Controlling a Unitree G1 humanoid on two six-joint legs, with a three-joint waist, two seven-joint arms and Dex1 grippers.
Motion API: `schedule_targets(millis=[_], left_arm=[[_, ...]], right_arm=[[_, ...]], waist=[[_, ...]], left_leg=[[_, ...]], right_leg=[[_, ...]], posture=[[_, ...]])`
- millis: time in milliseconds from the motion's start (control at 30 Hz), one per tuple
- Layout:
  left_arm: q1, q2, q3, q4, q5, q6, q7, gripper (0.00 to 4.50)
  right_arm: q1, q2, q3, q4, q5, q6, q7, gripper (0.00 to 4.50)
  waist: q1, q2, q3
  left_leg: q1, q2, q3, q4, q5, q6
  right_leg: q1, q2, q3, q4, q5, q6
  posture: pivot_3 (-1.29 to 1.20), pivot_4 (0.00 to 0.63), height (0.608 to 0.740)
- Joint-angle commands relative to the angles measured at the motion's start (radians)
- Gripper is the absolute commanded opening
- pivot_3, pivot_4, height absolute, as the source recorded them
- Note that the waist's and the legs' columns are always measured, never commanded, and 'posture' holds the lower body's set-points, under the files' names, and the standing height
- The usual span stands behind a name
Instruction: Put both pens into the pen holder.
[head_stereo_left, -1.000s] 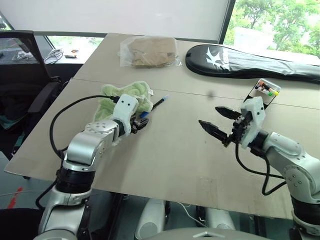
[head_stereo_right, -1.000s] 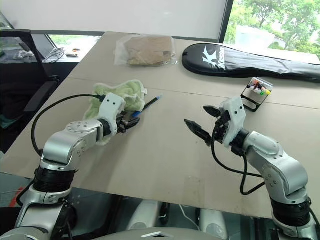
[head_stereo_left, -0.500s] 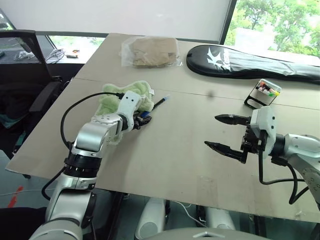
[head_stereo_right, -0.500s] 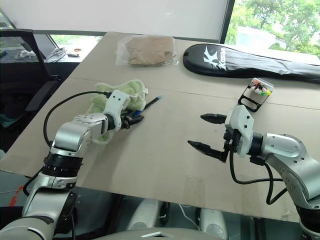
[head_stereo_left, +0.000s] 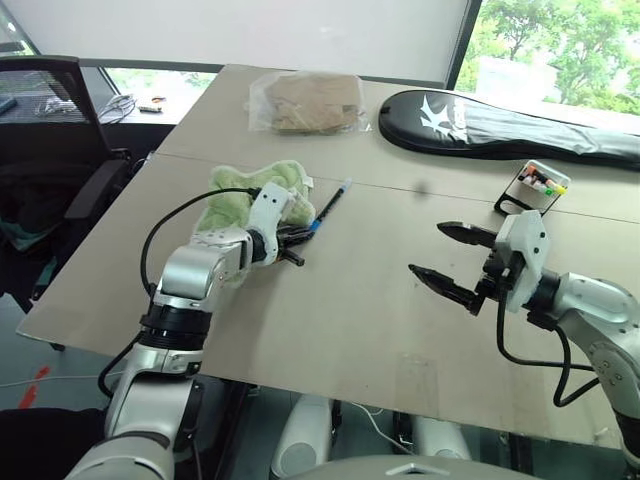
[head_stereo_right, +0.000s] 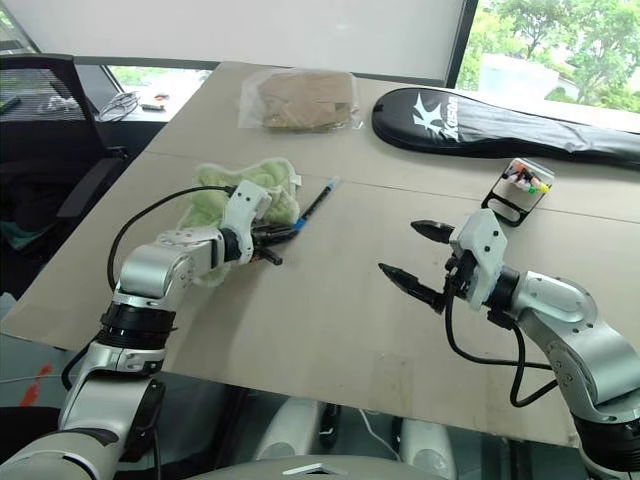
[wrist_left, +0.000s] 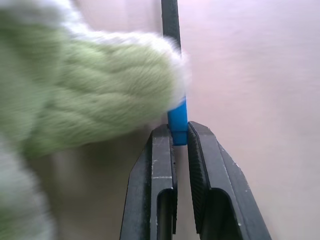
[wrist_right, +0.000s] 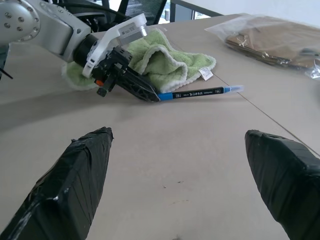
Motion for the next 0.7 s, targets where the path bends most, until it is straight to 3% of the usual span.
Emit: schedule_targets(millis=[33,300,500,600,700], left_arm=[[0.038,0.013,0.037,-0.163,-0.088,0.0,-0.074,0.01],[0.142,0.065,-0.037,-0.392,-0.071,-0.197,-0.189,0.01],[0.162,0.099,-0.074,-0.416,-0.04,-0.34,-0.263,0.01],[0.166,0.116,-0.09,-0.413,-0.007,-0.412,-0.29,0.0],[0.164,0.118,-0.103,-0.403,0.008,-0.448,-0.302,0.0]], right_arm=[[-0.041,0.057,-0.035,-0.026,0.158,0.139,-0.105,4.5],[-0.215,0.253,-0.072,0.088,0.509,0.394,-0.42,4.5],[-0.307,0.25,-0.087,0.183,0.592,0.458,-0.503,4.5],[-0.335,0.236,-0.099,0.214,0.631,0.472,-0.515,3.68],[-0.35,0.226,-0.105,0.23,0.655,0.478,-0.521,2.23]], waist=[[-0.005,0.0,0.0],[-0.024,0.001,0.0],[-0.022,0.001,0.001],[-0.023,0.001,0.001],[-0.023,0.001,0.001]], left_leg=[[0.0,0.001,0.0,0.0,0.0,0.0],[0.0,0.001,0.0,0.0,-0.002,-0.004],[0.0,0.001,0.0,0.0,0.0,0.0],[0.0,0.001,0.001,0.0,0.0,0.001],[0.0,0.001,0.002,0.0,0.0,0.001]], right_leg=[[0.0,0.0,0.0,0.0,0.0,0.0],[0.0,0.0,0.005,0.0,0.0,-0.001],[0.0,0.001,0.004,0.0,0.0,-0.001],[-0.001,0.001,0.005,0.0,0.0,-0.001],[-0.001,0.003,0.004,0.0,0.0,-0.001]], posture=[[0.0,0.15,0.74],[0.0,0.15,0.74],[0.0,0.15,0.74],[0.0,0.15,0.74],[0.0,0.15,0.74]])
